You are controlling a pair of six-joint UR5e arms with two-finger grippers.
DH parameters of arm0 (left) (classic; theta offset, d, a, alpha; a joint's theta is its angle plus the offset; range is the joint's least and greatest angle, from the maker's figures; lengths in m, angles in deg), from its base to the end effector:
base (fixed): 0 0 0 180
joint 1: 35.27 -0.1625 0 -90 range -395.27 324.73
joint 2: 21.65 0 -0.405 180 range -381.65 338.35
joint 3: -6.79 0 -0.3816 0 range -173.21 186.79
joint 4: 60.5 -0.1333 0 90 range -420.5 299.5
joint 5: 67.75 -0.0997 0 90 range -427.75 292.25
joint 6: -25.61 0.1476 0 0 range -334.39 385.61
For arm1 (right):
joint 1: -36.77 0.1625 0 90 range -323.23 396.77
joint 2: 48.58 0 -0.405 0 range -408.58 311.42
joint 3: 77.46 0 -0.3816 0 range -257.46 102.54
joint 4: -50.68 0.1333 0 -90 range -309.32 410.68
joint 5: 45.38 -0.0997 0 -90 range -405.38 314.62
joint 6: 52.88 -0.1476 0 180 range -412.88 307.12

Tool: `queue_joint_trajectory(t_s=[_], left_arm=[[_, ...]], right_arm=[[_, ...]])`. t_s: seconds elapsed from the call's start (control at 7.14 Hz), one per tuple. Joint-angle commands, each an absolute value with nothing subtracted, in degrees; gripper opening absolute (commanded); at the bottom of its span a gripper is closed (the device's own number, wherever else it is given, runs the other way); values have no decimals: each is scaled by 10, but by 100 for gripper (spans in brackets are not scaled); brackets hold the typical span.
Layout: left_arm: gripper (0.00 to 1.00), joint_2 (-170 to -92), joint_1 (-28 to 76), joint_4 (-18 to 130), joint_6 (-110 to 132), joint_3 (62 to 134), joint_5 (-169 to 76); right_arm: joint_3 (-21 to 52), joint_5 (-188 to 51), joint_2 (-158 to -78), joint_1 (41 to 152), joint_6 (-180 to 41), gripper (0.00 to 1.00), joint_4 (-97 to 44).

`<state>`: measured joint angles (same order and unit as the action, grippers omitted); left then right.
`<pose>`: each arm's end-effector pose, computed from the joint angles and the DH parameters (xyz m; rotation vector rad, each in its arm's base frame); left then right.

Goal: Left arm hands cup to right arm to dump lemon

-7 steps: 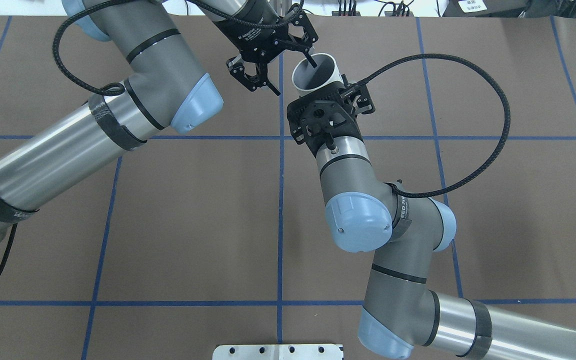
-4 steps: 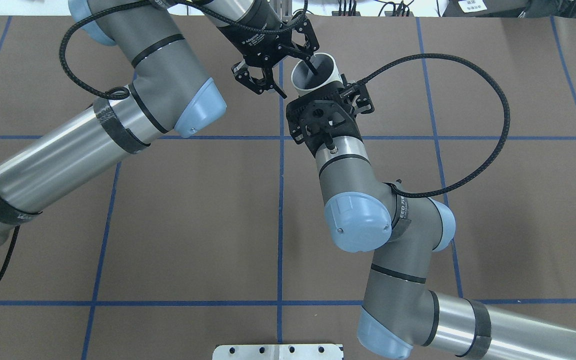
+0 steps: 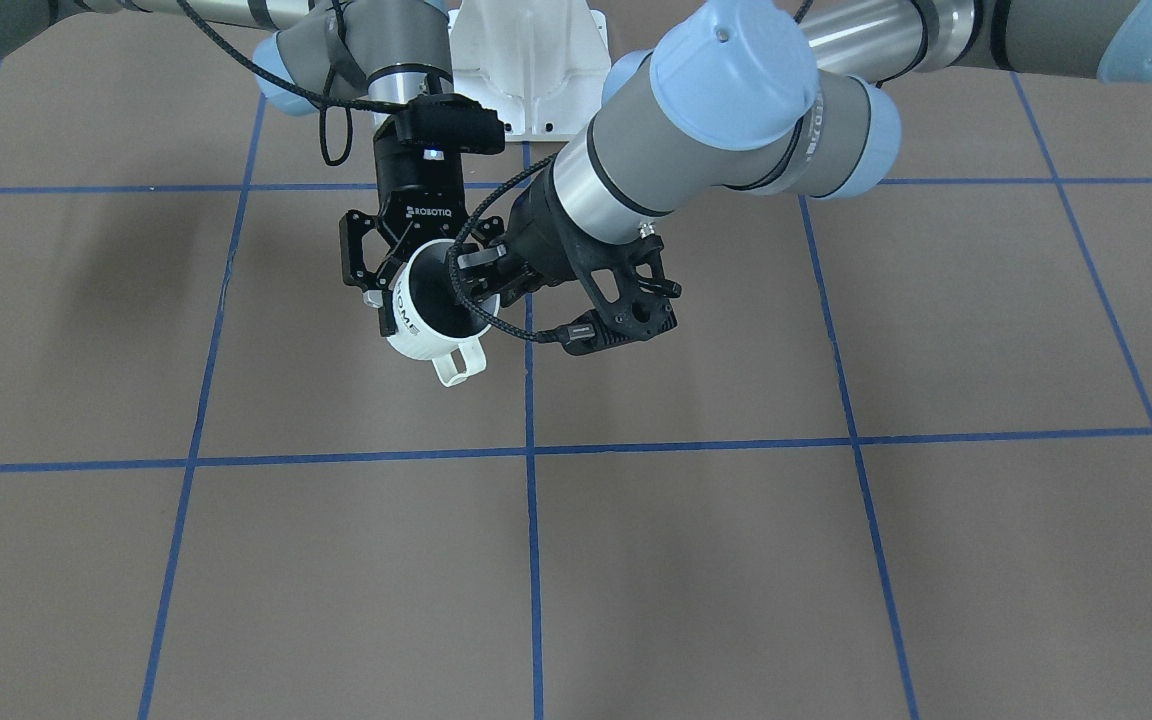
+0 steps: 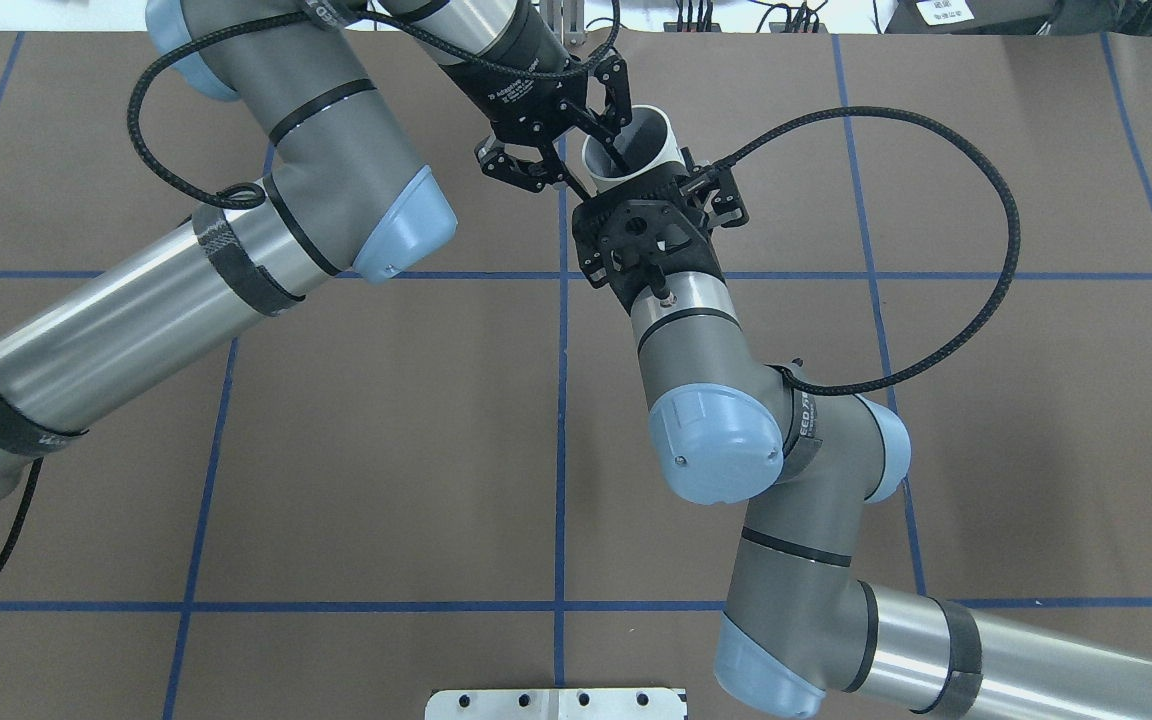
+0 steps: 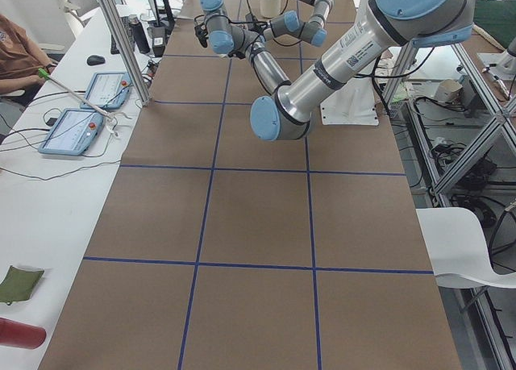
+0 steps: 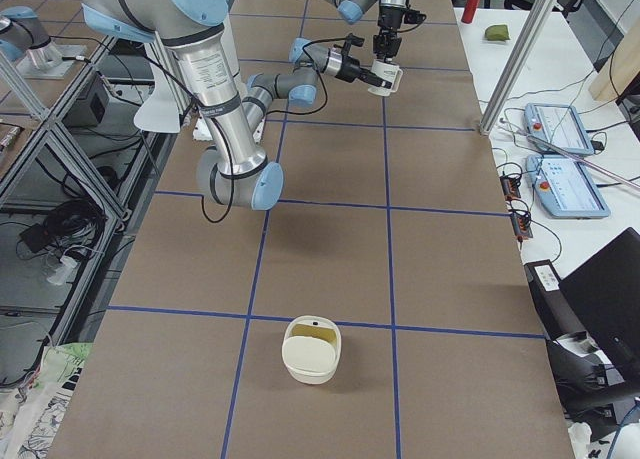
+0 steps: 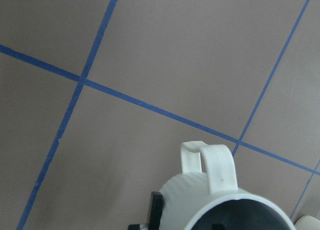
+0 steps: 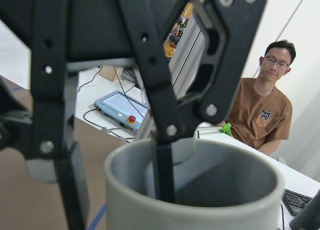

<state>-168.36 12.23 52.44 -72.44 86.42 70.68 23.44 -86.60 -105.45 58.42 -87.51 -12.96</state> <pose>0.4756 -0.5528 0.0501 -0.3092 1.3042 -0.3107 -0.4869 -0.4561 0.1752 1.2763 -0.4333 0.0257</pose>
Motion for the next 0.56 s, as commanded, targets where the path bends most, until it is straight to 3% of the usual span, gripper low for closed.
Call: queue_joint_trajectory(t_s=[0.0, 0.14, 0.28, 0.42], left_arm=[[29, -1683, 122, 524, -724, 864, 707], [14, -1683, 122, 524, -726, 863, 707], [0, -1683, 123, 523, -727, 863, 707], [0, -1683, 123, 523, -728, 864, 707]], right_arm=[[234, -866, -1054, 585, -875, 23, -130], [234, -867, -1054, 585, -875, 25, -130], [235, -867, -1054, 585, -875, 99, -132], [235, -867, -1055, 585, -875, 100, -133]])
